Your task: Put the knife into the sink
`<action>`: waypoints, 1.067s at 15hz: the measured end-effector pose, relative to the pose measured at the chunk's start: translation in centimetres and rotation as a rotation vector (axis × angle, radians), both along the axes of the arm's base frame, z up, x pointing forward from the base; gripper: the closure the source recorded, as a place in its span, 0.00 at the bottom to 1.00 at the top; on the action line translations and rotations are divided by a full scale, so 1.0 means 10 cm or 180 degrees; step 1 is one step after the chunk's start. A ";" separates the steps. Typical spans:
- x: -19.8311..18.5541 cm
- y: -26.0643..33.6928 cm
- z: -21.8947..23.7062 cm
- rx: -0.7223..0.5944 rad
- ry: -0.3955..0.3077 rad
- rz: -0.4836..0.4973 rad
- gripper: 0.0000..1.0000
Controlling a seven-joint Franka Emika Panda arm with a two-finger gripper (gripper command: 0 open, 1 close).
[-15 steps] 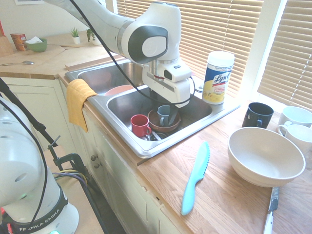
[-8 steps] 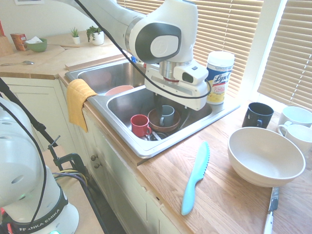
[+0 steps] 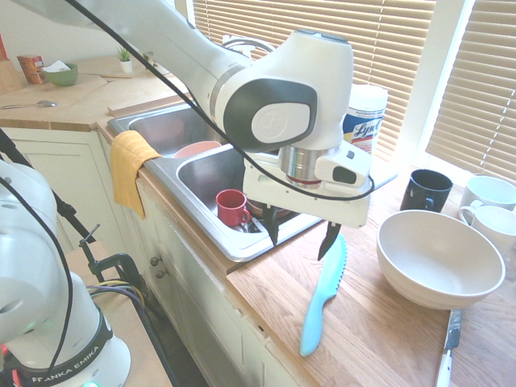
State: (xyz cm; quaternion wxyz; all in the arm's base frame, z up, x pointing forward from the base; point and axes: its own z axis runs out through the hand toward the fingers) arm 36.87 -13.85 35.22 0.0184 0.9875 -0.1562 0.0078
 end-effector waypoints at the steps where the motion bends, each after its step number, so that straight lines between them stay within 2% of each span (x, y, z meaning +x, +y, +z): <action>1: -0.04 -0.08 -0.03 -0.0017 0.0000 0.0006 0.00; 7: -0.16 -0.43 -0.29 -0.0115 0.0058 -0.0040 0.00; 8: -0.17 -0.47 -0.33 -0.0134 0.0060 -0.0043 1.00; 16: -0.19 -0.55 -0.40 -0.0087 0.0035 -0.0130 1.00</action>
